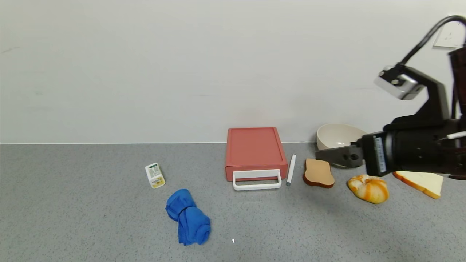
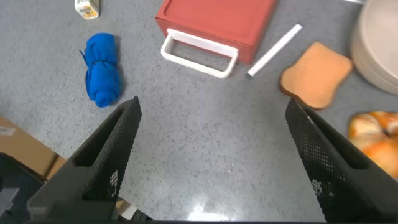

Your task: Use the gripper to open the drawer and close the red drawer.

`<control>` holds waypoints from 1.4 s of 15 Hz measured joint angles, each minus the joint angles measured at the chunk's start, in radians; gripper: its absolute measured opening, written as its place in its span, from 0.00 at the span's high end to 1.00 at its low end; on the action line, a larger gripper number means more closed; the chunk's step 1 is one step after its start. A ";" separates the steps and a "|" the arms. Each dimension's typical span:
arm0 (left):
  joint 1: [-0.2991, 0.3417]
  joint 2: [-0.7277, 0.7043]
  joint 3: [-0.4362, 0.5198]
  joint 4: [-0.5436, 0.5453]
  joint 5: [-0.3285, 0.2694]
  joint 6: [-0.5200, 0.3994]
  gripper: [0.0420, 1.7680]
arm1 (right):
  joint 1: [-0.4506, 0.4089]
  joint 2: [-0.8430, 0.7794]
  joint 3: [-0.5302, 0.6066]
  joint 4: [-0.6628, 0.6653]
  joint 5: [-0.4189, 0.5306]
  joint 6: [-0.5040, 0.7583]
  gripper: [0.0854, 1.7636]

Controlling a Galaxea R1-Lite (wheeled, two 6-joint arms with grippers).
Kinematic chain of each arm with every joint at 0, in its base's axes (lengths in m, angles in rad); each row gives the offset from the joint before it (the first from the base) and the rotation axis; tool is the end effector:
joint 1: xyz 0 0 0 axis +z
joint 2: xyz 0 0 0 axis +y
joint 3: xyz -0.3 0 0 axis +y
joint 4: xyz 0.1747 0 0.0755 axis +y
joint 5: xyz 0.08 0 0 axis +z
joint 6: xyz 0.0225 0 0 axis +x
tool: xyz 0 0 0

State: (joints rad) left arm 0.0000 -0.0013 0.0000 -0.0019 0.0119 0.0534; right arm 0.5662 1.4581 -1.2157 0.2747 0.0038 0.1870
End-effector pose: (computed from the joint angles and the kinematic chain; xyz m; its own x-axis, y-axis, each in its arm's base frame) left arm -0.0229 0.0003 0.0757 0.9999 0.0119 0.0032 -0.0121 0.9985 0.0533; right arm 0.2051 0.1305 0.2788 0.7316 0.4695 -0.4944 -0.4522 0.8768 0.1635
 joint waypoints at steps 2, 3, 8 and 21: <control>0.000 0.000 0.000 0.000 0.000 0.000 0.03 | -0.037 -0.111 0.072 -0.001 0.012 -0.005 0.03; 0.000 0.000 0.000 0.001 0.000 0.000 0.03 | -0.055 -0.161 0.101 -0.002 0.013 -0.006 0.03; 0.000 0.000 0.000 0.001 0.000 0.001 0.03 | -0.134 -0.393 0.229 -0.003 0.010 -0.007 0.03; 0.000 0.000 0.000 0.000 0.000 0.002 0.03 | -0.245 -0.890 0.461 0.005 -0.186 -0.003 0.03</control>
State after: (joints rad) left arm 0.0000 -0.0009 0.0000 -0.0023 0.0119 0.0551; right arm 0.3209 0.5681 -0.7551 0.2800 -0.1823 0.1843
